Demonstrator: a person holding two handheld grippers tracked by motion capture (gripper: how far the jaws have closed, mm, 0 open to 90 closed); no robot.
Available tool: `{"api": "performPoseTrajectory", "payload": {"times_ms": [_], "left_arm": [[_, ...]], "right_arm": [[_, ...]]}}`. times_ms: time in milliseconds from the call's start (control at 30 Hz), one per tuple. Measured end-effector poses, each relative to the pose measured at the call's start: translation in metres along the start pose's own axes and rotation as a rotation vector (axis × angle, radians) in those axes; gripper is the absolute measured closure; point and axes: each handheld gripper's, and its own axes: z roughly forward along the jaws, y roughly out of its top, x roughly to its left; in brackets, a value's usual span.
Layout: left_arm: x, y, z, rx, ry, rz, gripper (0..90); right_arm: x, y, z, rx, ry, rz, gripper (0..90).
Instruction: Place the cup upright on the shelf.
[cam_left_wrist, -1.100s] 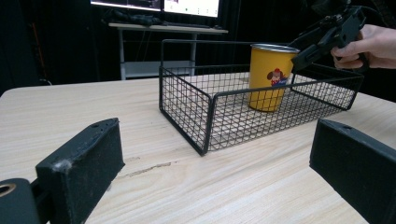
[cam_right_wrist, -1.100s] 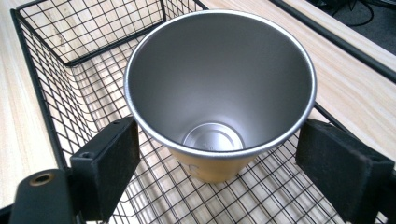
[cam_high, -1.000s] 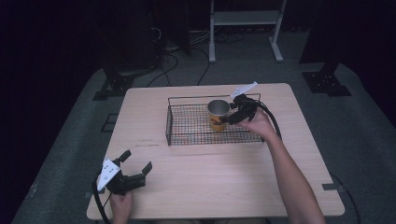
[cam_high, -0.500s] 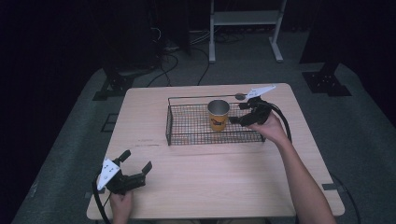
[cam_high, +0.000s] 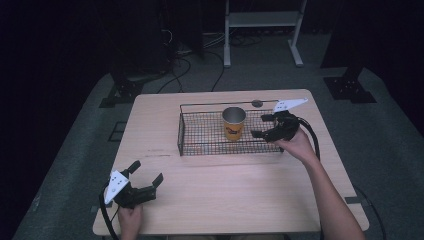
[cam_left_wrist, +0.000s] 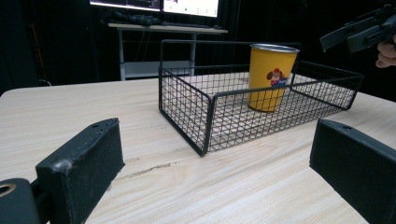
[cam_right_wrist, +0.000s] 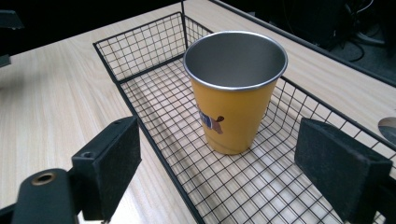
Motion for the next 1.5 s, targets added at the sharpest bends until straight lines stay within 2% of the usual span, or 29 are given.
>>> {"api": "performPoseTrajectory", "payload": {"times_ms": [400,667,1167,1500], "left_arm": [[-0.001,0.0,0.0,0.006,0.003,0.004,1.7],[-0.001,0.0,0.0,0.007,0.003,0.006,1.7],[-0.001,0.0,0.0,0.009,0.004,0.009,1.6],[-0.001,-0.001,0.0,0.01,0.006,0.008,1.7]], "right_arm": [[0.009,-0.012,-0.016,-0.039,-0.001,-0.015,13.6],[0.012,-0.02,-0.023,-0.037,0.003,-0.02,13.6],[0.016,-0.045,-0.034,-0.022,0.008,0.0,13.8],[0.018,-0.06,-0.043,-0.035,-0.001,0.015,13.8]]}}
